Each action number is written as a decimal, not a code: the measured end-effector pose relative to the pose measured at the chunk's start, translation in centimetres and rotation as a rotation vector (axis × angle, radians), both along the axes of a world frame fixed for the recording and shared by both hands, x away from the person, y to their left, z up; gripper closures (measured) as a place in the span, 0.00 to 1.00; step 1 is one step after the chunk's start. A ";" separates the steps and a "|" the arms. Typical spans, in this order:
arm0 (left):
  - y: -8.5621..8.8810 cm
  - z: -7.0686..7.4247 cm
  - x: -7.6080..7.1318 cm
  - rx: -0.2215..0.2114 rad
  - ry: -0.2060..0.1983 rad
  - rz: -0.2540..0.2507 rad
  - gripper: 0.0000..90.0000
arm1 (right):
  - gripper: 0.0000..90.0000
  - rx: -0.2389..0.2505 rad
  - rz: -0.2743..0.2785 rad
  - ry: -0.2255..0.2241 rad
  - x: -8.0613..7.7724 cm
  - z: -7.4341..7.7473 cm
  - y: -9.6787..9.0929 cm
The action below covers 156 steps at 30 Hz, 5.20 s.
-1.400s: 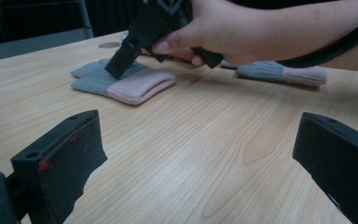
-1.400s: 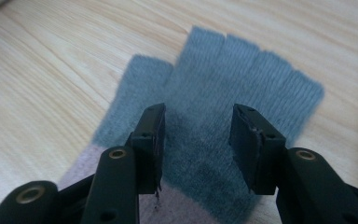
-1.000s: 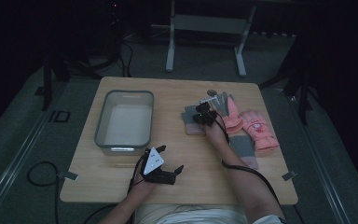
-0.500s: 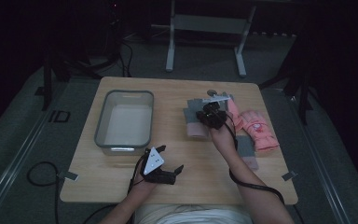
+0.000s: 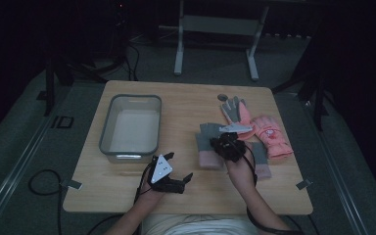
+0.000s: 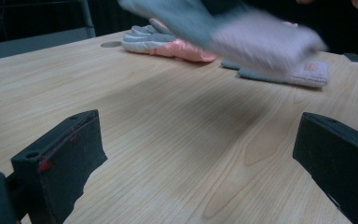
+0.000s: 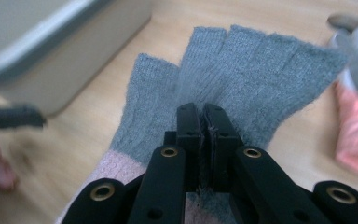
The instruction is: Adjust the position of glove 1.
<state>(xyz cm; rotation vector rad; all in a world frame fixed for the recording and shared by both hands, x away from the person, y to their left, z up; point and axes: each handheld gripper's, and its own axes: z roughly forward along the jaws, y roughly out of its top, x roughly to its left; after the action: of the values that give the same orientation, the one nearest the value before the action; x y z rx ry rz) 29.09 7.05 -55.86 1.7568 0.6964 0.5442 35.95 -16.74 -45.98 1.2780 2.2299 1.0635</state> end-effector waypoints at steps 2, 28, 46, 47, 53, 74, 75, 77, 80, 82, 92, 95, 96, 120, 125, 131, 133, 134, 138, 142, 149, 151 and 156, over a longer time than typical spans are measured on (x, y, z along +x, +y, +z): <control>0.0 0.0 0.0 0.003 -0.003 0.000 0.01 | 0.96 -0.009 -0.004 0.008 -0.6 -0.6 -0.2; 0.0 0.0 0.0 0.002 -0.001 -0.002 0.01 | 0.93 -0.049 -0.014 0.129 0.1 -7.5 0.8; 0.0 0.0 0.0 0.002 -0.001 -0.003 0.01 | 0.75 -0.020 0.061 0.020 0.4 -4.9 -1.8; 0.0 0.0 0.0 0.000 0.001 -0.002 0.01 | 0.75 -0.018 0.062 0.009 0.4 -4.6 -2.2; 0.0 0.0 0.0 -0.001 0.000 -0.001 0.01 | 0.75 -0.060 0.099 -0.050 0.6 -3.1 -5.8; -0.1 0.0 0.0 0.008 -0.006 0.004 0.01 | 0.71 -0.154 0.079 0.006 1.7 -5.5 -15.9; -0.1 0.0 0.0 0.008 -0.006 0.005 0.01 | 0.70 -0.161 0.081 0.014 1.7 -5.8 -15.9; -0.1 0.0 0.0 0.007 -0.005 0.006 0.01 | 0.70 -0.170 0.079 0.019 1.8 -6.2 -15.9; -0.1 0.0 0.0 0.006 -0.003 0.006 0.01 | 0.70 -0.198 0.085 0.043 2.2 -7.6 -15.7; 0.0 0.0 0.0 0.006 -0.003 0.005 0.01 | 0.70 -0.183 0.091 0.053 2.4 -8.0 -15.8; 0.0 0.0 0.0 0.003 -0.001 0.007 0.01 | 0.95 -0.173 0.025 0.060 2.0 -7.9 -14.5; 0.0 0.0 0.0 0.003 -0.001 0.007 0.01 | 0.96 -0.154 -0.008 0.034 1.3 -6.8 -13.4; 0.0 0.0 0.0 0.005 -0.002 0.007 0.01 | 0.96 -0.137 -0.026 0.028 1.1 -6.3 -13.0; -0.1 0.0 -0.1 0.010 -0.008 0.002 0.01 | 0.92 -0.118 -0.137 0.097 0.0 -7.6 -8.6; 0.0 0.0 -0.1 0.009 -0.007 0.003 0.01 | 0.84 -0.118 -0.119 0.093 0.2 -8.0 -8.8; -0.1 0.0 -0.1 0.009 -0.007 0.003 0.01 | 0.75 -0.105 0.020 0.056 0.3 -6.8 -10.4; -0.1 0.0 0.0 0.008 -0.006 0.003 0.01 | 0.75 -0.134 0.045 0.061 0.5 -6.4 -11.2; -0.1 0.0 0.0 0.006 -0.004 0.005 0.01 | 0.74 -0.125 0.057 0.064 0.6 -6.3 -11.6; -0.1 0.0 0.0 0.008 -0.004 0.008 0.01 | 0.69 -0.106 0.148 0.042 0.7 -5.7 -12.4; -0.1 0.0 -0.1 0.008 -0.005 0.011 0.01 | 0.67 -0.174 0.188 0.020 0.6 -6.2 -12.0; -0.1 0.0 -0.1 0.009 -0.007 0.009 0.01 | 0.67 -0.172 0.181 0.050 0.8 -8.2 -11.8; -0.1 0.0 -0.1 0.010 -0.007 0.008 0.01 | 0.71 -0.156 0.176 0.048 0.7 -8.3 -11.9; -0.1 0.0 -0.1 0.009 -0.006 0.010 0.01 | 0.89 -0.171 0.157 0.041 0.4 -8.3 -11.5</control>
<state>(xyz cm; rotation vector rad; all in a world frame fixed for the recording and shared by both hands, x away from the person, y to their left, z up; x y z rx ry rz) 29.03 6.96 -55.86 1.7601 0.6996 0.5599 36.39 -28.20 -54.30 1.0784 2.4263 0.8834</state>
